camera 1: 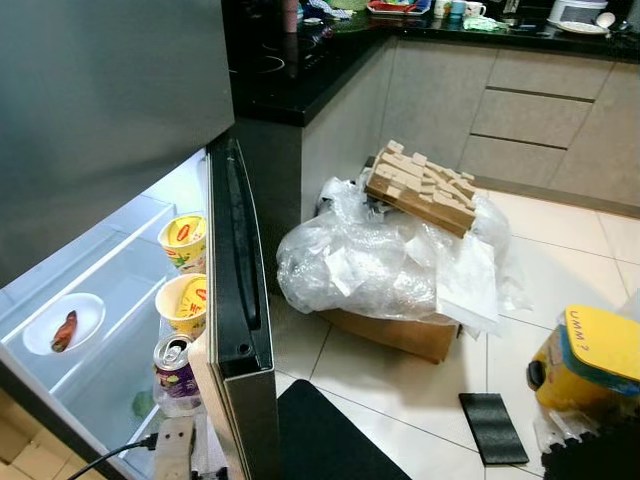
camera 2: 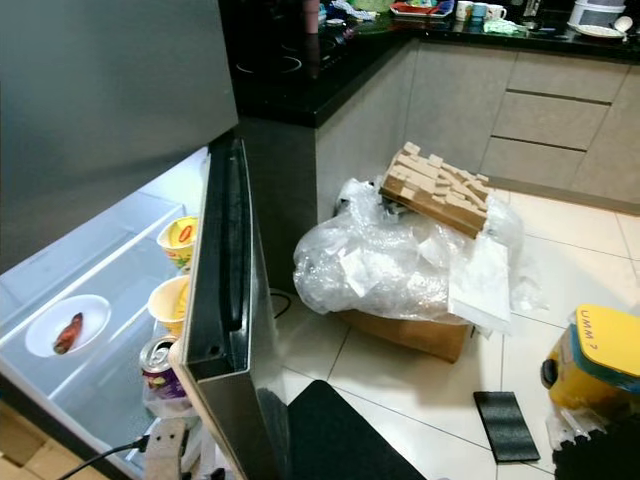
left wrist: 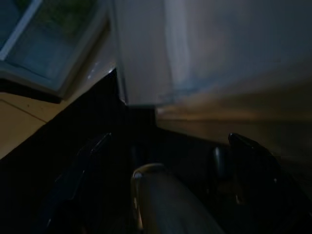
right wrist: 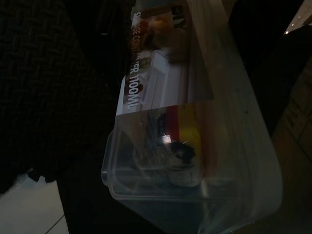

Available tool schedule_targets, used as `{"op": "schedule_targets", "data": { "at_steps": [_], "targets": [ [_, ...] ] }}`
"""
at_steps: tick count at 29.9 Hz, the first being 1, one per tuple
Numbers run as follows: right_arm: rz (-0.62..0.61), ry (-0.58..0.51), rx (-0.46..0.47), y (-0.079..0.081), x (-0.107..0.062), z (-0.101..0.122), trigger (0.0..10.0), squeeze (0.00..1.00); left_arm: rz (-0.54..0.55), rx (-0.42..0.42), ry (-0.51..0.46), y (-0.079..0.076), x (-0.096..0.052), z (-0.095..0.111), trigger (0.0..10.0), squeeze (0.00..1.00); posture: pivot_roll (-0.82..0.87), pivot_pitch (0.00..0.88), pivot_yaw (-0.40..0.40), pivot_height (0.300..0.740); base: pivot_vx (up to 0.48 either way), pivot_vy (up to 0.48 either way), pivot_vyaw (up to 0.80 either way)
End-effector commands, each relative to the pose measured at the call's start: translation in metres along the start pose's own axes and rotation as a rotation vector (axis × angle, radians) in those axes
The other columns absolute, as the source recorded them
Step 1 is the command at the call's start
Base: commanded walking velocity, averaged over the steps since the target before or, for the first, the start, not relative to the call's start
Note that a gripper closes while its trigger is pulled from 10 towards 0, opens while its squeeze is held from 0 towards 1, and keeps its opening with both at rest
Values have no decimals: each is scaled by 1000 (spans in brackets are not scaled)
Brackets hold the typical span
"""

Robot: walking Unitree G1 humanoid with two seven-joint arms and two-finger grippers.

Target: Restocking fridge

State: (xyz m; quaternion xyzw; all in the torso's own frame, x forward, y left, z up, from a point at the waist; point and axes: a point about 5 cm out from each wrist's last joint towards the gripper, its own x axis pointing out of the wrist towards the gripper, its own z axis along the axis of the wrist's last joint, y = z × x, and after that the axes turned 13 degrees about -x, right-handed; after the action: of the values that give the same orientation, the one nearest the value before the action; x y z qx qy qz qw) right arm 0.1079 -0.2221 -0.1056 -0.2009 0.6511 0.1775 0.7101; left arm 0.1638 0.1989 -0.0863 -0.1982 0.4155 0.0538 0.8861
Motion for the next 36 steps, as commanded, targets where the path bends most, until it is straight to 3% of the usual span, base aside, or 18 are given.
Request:
{"op": "schedule_targets", "data": {
  "at_steps": [1, 9, 12, 13, 14, 22, 27, 28, 29, 31, 32, 36],
  "targets": [
    [-2, -13, 13, -2, -1, 4, 10000, 0, 38, -17, -36, 9, -1, 9, 10000, 0, -79, 0, -17, 740, 0, 0, 0],
    [3, -27, 12, 1, 0, 12, 10000, 0, 127, -107, -143, 22, -3, 27, 10000, 0, -80, 0, -16, 740, 0, 0, 0],
    [3, -35, 8, 3, -1, 19, 10000, 0, 106, -195, -183, 21, -3, 34, 10000, 0, -76, 0, -15, 740, 0, 0, 0],
    [3, -36, 6, 2, -1, 19, 10000, 0, 90, -220, -198, 20, -2, 37, 510, 0, -75, 0, -15, 740, 0, 0, 0],
    [0, -35, 3, 1, -1, 18, 10000, 0, 59, -269, -224, 16, -1, 41, 0, 0, -73, 0, -16, 740, 0, 0, 0],
    [-10, -29, 1, -4, -2, 11, 10000, 0, 19, -340, -297, 12, 1, 56, 0, 0, -77, 0, -15, 740, 0, 0, 0],
    [-14, -14, 3, -6, -2, 0, 10000, 0, -6, -421, -422, 15, -1, 84, 0, 0, -75, 0, -15, 740, 0, 0, 0],
    [-13, -13, 4, -6, -2, 0, 10000, 0, -16, -429, -439, 15, -1, 87, 980, 0, -75, 0, -15, 740, 0, 0, 0],
    [-13, -13, 5, -6, -1, 0, 10000, 0, -23, -433, -454, 16, -2, 90, 5686, 0, -76, 0, -13, 740, 0, 0, 0],
    [-12, -13, 5, -6, -1, 0, 10000, 0, -26, -436, -462, 16, -2, 92, 5686, 0, -76, 0, -13, 740, 0, 0, 0],
    [-11, -14, 6, -5, -1, 0, 10000, 0, -32, -444, -478, 17, -3, 95, 10000, 0, -77, 0, -13, 740, 0, 0, 0],
    [-7, -15, 8, -3, -1, 0, 10000, 0, -65, -468, -536, 16, -4, 108, 10000, 0, -78, 0, -15, 740, 0, 0, 0]
  ]
}}
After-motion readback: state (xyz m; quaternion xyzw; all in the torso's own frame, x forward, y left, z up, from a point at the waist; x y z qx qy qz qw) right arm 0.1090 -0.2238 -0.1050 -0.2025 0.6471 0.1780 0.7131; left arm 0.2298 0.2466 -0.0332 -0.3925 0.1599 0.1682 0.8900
